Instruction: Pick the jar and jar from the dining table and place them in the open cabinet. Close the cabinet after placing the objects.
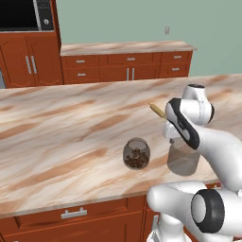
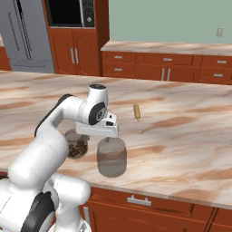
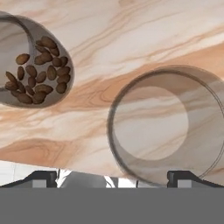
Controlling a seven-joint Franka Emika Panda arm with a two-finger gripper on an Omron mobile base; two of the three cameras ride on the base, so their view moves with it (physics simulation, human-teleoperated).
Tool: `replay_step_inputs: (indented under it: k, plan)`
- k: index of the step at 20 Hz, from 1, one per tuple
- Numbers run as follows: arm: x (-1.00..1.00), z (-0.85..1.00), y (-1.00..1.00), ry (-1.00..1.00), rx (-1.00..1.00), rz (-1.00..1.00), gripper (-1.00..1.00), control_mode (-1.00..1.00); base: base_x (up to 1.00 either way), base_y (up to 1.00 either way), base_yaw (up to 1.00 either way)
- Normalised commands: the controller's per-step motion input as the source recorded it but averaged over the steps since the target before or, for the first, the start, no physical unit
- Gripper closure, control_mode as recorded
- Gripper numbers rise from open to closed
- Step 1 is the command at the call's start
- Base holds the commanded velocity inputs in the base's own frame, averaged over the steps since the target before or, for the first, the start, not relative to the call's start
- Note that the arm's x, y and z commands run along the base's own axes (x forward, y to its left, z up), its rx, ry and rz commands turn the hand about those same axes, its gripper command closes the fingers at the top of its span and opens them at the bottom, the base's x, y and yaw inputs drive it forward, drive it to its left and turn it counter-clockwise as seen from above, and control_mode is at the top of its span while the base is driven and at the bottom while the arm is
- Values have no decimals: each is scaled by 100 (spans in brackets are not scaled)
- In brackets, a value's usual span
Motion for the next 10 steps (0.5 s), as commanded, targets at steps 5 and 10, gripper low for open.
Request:
replay_step_inputs:
  k: [5, 10]
  plan:
    - [23, -17, 0, 6, 0, 3, -100, -100, 0, 0, 0]
    - [22, -33, 0, 8, 0, 3, -100, -100, 0, 0, 0]
